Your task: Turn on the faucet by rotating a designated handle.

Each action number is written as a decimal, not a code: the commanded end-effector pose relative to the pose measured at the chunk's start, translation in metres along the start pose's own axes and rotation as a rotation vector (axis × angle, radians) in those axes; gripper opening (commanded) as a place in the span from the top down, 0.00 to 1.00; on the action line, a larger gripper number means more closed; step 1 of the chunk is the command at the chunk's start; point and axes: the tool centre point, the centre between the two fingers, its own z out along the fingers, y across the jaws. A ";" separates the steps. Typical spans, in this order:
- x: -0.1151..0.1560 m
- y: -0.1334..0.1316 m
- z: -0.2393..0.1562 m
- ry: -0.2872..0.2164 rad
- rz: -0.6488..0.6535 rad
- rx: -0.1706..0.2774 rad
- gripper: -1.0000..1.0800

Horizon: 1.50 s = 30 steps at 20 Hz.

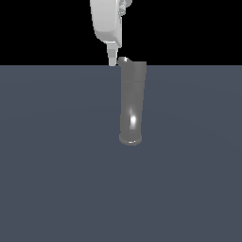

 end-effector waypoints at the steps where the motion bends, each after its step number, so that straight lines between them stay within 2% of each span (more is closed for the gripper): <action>1: 0.041 0.004 0.000 0.003 0.052 -0.002 1.00; 5: 0.059 0.009 0.000 0.003 0.058 -0.002 1.00; 6: 0.024 0.009 0.000 0.001 0.001 -0.002 1.00; 26: 0.119 -0.021 0.000 0.003 0.058 -0.002 1.00; 27: 0.119 -0.021 0.000 0.003 0.058 -0.002 1.00; 28: 0.069 -0.016 0.000 -0.015 -0.024 -0.016 1.00; 30: 0.073 -0.021 0.000 -0.013 -0.019 -0.015 1.00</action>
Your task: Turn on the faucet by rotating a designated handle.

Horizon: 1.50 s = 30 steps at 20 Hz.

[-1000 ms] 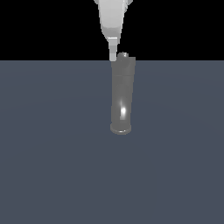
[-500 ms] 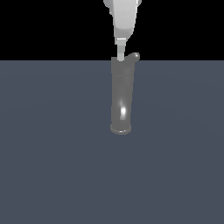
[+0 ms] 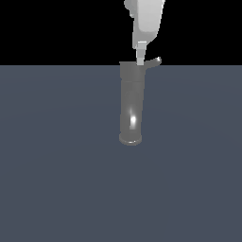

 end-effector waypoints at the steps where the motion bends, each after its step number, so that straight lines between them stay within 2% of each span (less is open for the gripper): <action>1: 0.006 -0.007 0.000 0.000 0.008 0.006 1.00; 30: 0.068 -0.064 -0.002 0.014 0.080 0.018 1.00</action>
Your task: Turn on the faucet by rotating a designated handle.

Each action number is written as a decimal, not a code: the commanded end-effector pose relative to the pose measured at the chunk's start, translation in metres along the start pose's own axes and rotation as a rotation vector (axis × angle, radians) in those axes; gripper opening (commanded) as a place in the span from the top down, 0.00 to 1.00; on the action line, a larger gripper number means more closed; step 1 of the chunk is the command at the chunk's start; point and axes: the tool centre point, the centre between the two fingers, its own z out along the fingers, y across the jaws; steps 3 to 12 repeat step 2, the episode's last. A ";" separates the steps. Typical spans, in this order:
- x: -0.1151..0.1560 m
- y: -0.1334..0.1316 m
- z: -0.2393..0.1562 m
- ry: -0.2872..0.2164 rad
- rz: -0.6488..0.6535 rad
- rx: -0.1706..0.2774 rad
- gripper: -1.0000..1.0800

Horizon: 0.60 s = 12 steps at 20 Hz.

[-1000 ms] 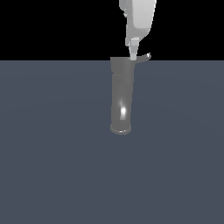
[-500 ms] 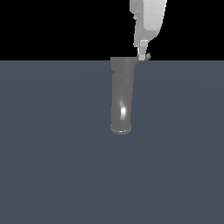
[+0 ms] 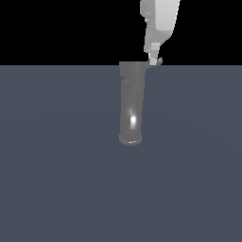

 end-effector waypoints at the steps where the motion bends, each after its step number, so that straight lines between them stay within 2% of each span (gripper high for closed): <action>1: 0.031 -0.044 -0.006 0.015 0.044 0.096 1.00; 12: 0.031 -0.044 -0.006 0.015 0.044 0.096 1.00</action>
